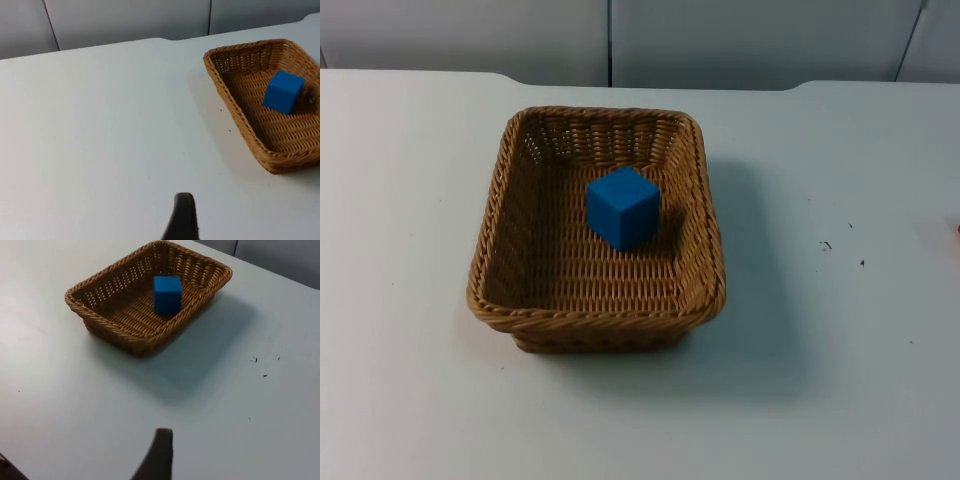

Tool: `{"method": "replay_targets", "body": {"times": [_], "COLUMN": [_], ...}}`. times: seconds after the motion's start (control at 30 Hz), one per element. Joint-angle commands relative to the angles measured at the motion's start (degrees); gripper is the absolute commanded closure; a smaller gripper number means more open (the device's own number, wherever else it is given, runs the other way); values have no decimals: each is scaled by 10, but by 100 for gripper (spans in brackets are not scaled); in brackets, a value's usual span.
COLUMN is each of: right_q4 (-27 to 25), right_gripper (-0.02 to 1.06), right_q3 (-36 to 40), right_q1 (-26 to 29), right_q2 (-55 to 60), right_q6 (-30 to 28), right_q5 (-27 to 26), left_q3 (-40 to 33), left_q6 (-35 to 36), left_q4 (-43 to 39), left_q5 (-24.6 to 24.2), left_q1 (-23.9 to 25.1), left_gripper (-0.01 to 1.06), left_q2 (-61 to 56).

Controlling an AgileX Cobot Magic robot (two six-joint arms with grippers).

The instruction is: Pick up the basket with the left hand and place the blue cube into the basket with the right hand.

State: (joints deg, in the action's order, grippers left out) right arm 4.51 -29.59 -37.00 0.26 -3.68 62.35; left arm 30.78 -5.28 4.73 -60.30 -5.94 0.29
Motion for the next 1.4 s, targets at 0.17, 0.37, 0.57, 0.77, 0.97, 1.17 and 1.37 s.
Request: {"method": "replay_targets", "body": {"times": [0.17, 0.37, 0.57, 0.77, 0.97, 1.17, 1.37], "right_q4": [-14, -29, -29, -29, -29, -29, -29], "right_gripper": [23, 23, 23, 23, 23, 0, 0], "right_q3": [5, 5, 5, 5, 5, 5, 5], "right_q1": [-1, -1, -1, -1, -1, -1, -1], "right_q2": [-3, -3, -3, -3, -3, -3, -3], "right_q6": [-24, -43, -43, -43, -43, -43, -43], "right_q5": [-7, -7, -7, -7, -7, -7, -7], "left_q3": [-15, -15, -15, -15, -15, -15, -15], "left_q6": [33, 33, 33, 33, 33, 33, 33], "left_q4": [-6, -6, -6, -6, -6, -6, -6], "left_q5": [-14, -14, -14, -14, -14, -14, -14], "left_q1": [1, 1, 1, 1, 1, 1, 1], "left_gripper": [37, 37, 37, 35, 3, 0, 0], "left_q2": [-3, -3, -3, -3, -3, -3, -3]}}
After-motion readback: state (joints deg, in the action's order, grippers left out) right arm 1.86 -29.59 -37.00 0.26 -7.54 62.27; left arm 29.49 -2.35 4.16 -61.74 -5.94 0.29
